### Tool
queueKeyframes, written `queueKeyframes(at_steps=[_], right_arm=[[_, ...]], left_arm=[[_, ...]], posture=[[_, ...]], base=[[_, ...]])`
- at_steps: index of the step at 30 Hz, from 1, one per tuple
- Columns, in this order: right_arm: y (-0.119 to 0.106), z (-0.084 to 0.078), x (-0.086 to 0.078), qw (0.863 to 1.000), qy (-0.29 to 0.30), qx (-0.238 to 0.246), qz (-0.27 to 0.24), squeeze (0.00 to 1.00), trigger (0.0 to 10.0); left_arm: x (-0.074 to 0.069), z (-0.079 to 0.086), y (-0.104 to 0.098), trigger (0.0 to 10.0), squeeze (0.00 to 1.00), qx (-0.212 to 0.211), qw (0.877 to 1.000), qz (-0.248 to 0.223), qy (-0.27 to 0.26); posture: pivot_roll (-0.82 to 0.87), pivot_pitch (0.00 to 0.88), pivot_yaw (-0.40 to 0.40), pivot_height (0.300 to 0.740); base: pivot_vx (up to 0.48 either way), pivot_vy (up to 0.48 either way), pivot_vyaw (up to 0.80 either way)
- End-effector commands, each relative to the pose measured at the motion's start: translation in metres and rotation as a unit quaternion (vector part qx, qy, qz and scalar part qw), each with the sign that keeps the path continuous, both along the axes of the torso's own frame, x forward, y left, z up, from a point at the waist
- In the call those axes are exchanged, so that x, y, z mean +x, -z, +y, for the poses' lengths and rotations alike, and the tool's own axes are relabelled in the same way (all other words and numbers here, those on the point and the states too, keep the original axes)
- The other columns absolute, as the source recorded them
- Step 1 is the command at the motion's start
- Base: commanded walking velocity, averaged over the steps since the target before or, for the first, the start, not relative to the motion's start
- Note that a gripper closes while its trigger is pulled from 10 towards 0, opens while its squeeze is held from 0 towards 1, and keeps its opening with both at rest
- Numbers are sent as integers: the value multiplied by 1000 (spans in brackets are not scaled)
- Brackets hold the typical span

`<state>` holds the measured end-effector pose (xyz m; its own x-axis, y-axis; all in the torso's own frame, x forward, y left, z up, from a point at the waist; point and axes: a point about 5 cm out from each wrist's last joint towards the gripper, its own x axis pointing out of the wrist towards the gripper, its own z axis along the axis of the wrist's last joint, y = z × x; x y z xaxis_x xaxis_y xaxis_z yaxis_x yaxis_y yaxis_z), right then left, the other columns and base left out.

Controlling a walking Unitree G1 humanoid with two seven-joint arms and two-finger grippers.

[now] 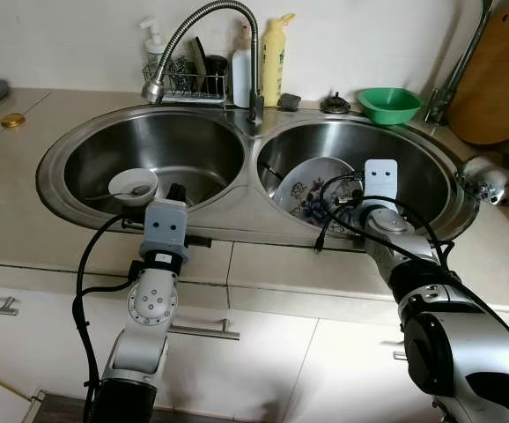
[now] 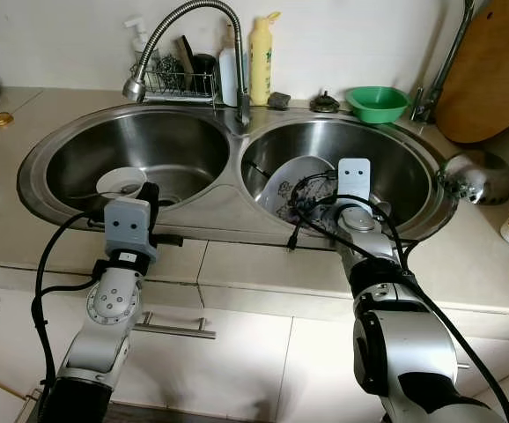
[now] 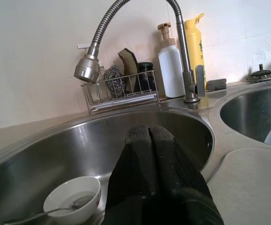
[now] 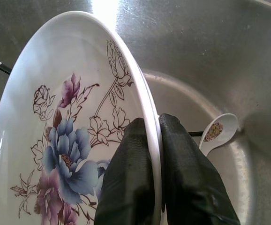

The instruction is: Kitchen organization

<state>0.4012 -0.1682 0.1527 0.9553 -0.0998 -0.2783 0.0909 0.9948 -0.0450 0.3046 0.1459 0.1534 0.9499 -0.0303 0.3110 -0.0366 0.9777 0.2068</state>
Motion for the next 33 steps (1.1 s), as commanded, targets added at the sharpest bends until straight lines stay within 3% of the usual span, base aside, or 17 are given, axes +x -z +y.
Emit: queueKeyframes(at_steps=[1,5,6,7,8,20,26,30,31,32,33], right_arm=[[61,23,-25,989,-38,33,138,0,10000],[62,24,-26,989,-42,28,141,0,10000],[62,25,-26,989,-43,31,141,267,10000],[62,25,-26,989,-42,38,140,863,10000],[61,25,-25,989,-41,43,137,1000,10000],[61,25,-25,989,-37,55,133,1000,10000],[54,11,-22,992,17,71,107,1000,10000],[34,-2,-15,993,63,93,32,1000,10000],[23,-4,-12,994,68,87,-14,1000,10000],[23,-4,-12,994,68,87,-14,1000,10000],[4,-6,-11,991,72,75,-88,1000,10000]], left_arm=[[0,-2,4,10000,0,5,1000,13,4],[1,-3,4,10000,0,5,1000,14,5],[1,-3,5,10000,0,5,1000,15,5],[1,-3,5,10000,0,6,1000,16,5],[1,-3,5,10000,0,6,1000,16,5],[1,-2,6,10000,0,7,1000,19,3],[1,-2,7,10000,0,8,1000,21,4],[0,-2,7,10000,0,7,1000,22,3],[0,-2,7,10000,0,6,1000,22,3],[0,-2,7,10000,0,6,1000,22,3],[0,-2,7,10000,0,3,1000,22,4]], posture=[[148,0,-10,740],[147,0,-10,740],[146,0,-10,740],[146,0,-10,740],[146,0,-10,740],[149,0,-10,740],[146,0,-7,740],[146,0,-9,740],[147,0,-10,740],[147,0,-10,740],[146,0,-10,740]], base=[[0,0,0],[0,0,0],[0,0,0],[0,0,0],[0,0,0],[0,0,0],[0,0,0],[0,0,0],[0,0,0],[0,0,0],[0,0,0]])
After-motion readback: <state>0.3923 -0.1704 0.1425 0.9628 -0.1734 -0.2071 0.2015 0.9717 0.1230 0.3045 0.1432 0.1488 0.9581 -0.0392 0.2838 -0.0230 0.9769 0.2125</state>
